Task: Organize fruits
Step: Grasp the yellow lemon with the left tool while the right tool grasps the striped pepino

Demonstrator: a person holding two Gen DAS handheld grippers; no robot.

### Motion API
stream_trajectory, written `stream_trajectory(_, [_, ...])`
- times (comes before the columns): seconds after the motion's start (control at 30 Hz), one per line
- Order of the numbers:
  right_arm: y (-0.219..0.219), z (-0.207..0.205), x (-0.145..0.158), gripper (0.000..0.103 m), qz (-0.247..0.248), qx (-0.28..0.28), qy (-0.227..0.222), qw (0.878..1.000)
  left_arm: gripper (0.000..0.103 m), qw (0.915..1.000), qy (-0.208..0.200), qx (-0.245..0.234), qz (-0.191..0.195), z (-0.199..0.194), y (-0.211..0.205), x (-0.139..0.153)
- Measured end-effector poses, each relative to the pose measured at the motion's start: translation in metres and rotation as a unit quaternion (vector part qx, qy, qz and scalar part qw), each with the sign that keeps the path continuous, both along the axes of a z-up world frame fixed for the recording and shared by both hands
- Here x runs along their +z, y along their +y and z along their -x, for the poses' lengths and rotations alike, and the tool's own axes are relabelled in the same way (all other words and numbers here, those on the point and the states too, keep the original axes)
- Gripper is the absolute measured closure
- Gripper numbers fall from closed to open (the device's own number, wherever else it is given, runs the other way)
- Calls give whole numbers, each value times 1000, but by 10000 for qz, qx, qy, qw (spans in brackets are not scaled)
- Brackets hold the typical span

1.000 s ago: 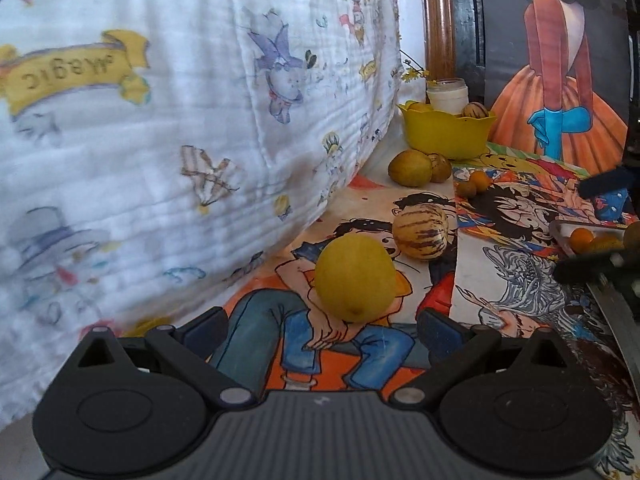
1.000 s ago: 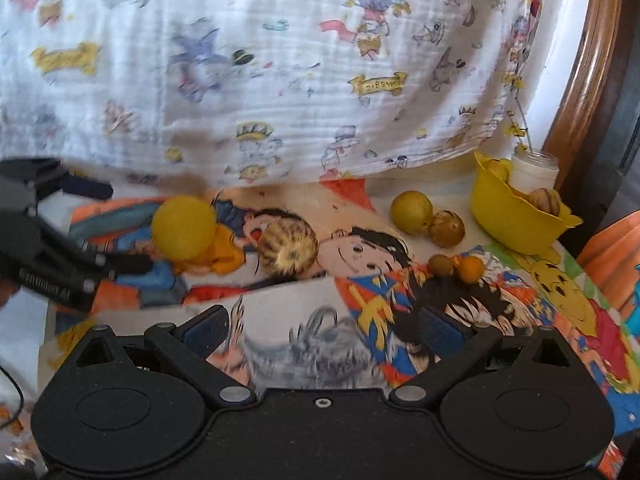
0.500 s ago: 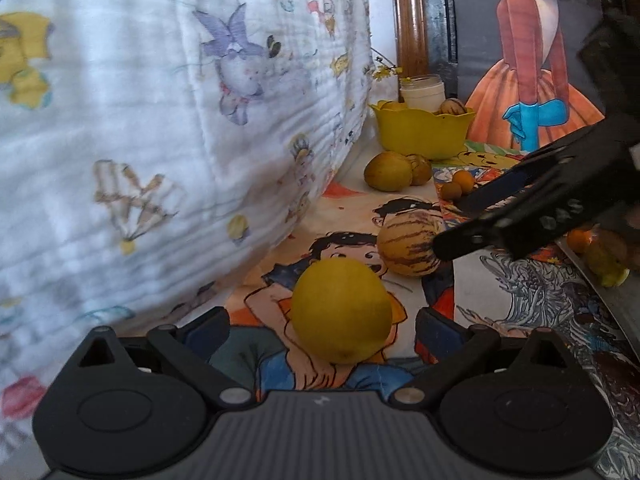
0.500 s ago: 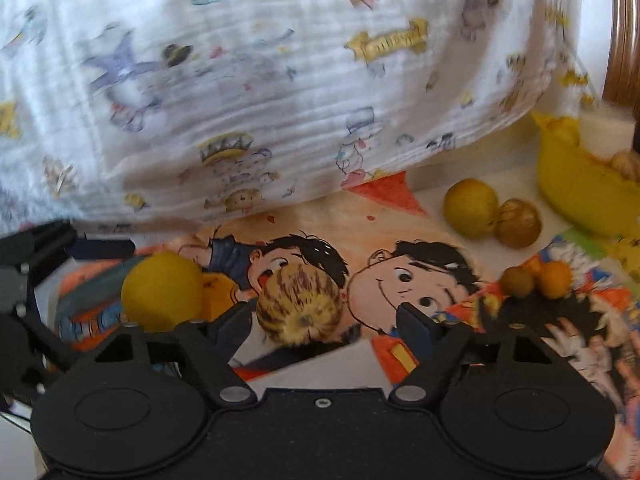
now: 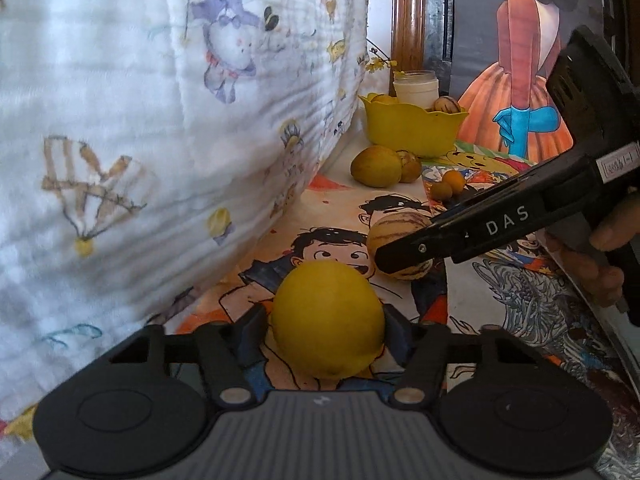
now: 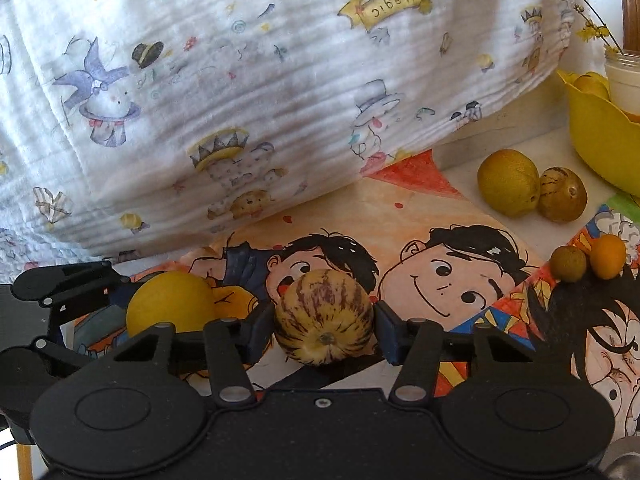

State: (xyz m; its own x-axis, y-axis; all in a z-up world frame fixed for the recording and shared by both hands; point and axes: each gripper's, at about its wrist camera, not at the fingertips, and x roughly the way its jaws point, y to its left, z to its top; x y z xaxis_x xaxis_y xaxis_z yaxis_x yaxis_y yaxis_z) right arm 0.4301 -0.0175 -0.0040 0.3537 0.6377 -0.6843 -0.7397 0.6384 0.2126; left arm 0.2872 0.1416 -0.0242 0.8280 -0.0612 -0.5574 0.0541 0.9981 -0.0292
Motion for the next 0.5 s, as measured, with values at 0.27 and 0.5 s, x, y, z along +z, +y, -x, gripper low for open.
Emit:
stream_trajectory(0.27, [-11,15,1,49,-79,-174,-71,9998,43,9998,88,125,134,2,0,3])
stream_trajectory(0.5, [-34,33,27,50,-435,-398,-229,9980,44,9997,141,146,156,16,-13,14])
